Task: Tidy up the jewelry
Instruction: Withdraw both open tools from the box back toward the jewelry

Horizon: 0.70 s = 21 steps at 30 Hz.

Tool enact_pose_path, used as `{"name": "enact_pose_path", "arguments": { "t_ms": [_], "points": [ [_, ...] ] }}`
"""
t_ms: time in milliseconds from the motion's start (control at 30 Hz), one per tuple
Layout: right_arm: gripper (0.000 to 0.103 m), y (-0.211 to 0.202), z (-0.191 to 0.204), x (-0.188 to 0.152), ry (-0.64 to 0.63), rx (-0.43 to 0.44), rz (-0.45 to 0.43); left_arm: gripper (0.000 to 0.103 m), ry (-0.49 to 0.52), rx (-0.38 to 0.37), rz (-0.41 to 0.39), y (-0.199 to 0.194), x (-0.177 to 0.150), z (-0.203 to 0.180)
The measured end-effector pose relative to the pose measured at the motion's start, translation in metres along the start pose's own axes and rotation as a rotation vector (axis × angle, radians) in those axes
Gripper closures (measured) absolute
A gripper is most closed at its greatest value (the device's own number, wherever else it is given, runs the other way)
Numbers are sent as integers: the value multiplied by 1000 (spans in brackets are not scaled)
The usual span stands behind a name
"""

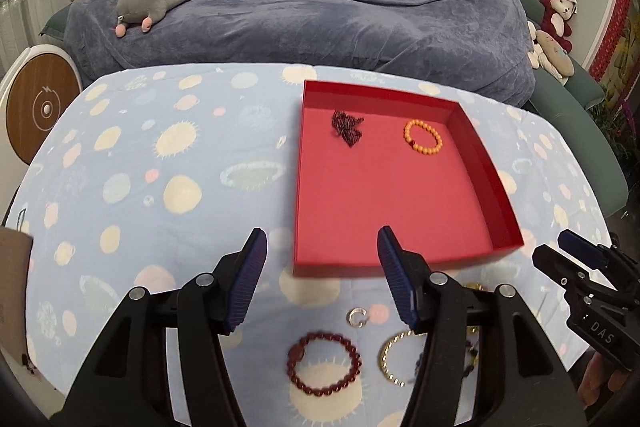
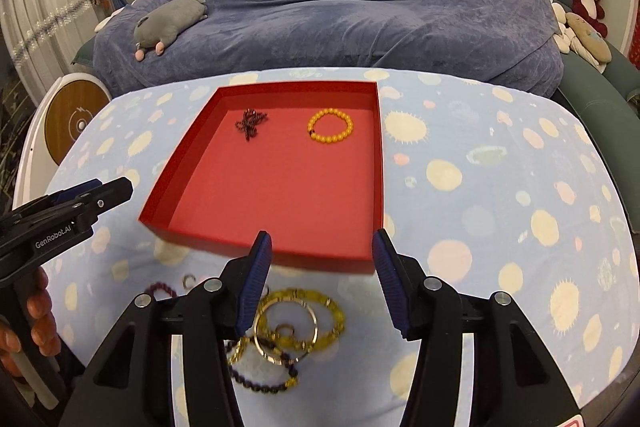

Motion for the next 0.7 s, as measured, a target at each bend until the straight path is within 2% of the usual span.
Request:
{"name": "enact_pose_path", "arguments": {
  "t_ms": [167,233,367,533,700],
  "points": [
    [52,-7,2,-54,-2,-4,52,48,-17,17,49,-5,-55,3],
    [52,-7,3,-71,-3,-6,75,41,-20,25,63,-5,-73,3],
    [52,-7,1,-96,17,-6,109,40,-12,26,90,-4,-101,-4],
    [52,-2,-2,-112,31,-9,139,40,13,33,106,1,-121,-13],
    [52,1,1,-114,31,-7,145,40,-18,53,109,2,-129,-3]
  ]
}}
Point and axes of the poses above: each gripper's, at about its wrist camera, not at the fingertips, and y roughly the way its jaws point, z to its left, x to its top, the point moved 6 cm from there along y, roughly the way its jaws point, and after that the axes turned 13 degrees about -x, right-handed, at the moved point
